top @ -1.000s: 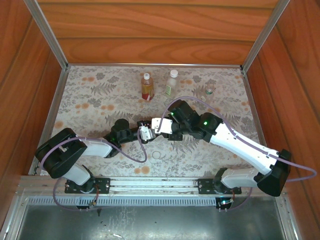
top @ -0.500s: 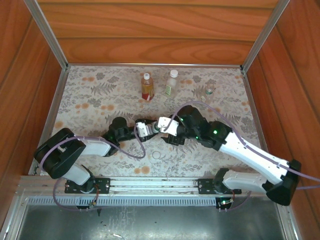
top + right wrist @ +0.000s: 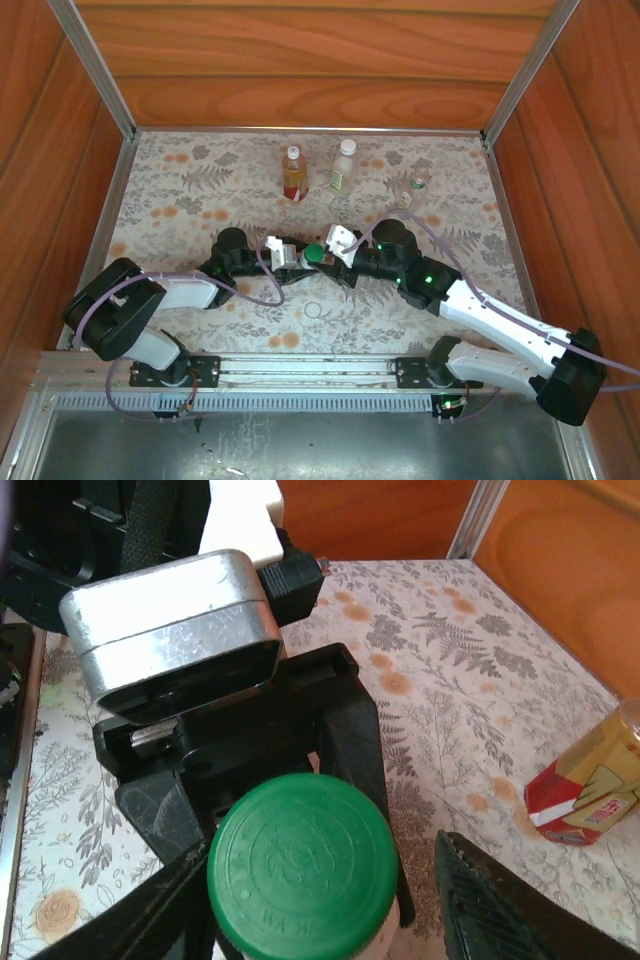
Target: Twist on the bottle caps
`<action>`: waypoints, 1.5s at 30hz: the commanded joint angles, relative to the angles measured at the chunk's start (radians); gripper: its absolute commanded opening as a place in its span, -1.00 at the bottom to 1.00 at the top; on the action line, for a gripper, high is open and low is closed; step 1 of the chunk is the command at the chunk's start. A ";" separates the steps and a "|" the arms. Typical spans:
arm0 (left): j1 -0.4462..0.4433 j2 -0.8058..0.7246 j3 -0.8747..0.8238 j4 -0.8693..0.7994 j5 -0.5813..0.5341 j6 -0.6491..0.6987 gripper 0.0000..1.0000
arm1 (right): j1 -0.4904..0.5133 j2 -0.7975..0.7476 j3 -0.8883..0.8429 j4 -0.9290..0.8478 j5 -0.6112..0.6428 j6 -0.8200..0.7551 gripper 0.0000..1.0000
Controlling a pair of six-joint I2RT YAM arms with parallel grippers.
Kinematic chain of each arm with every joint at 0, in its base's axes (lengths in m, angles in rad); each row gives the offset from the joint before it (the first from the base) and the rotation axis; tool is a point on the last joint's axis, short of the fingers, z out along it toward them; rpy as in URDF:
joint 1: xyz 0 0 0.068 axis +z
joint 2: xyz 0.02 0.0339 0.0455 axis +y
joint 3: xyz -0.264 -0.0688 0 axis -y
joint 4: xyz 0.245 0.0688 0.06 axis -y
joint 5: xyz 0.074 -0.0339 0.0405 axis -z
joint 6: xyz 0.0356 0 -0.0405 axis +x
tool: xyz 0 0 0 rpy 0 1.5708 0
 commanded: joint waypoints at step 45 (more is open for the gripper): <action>0.054 -0.737 -0.348 -0.488 -0.801 -0.271 1.00 | -0.098 1.142 1.133 -0.079 0.224 0.308 -0.59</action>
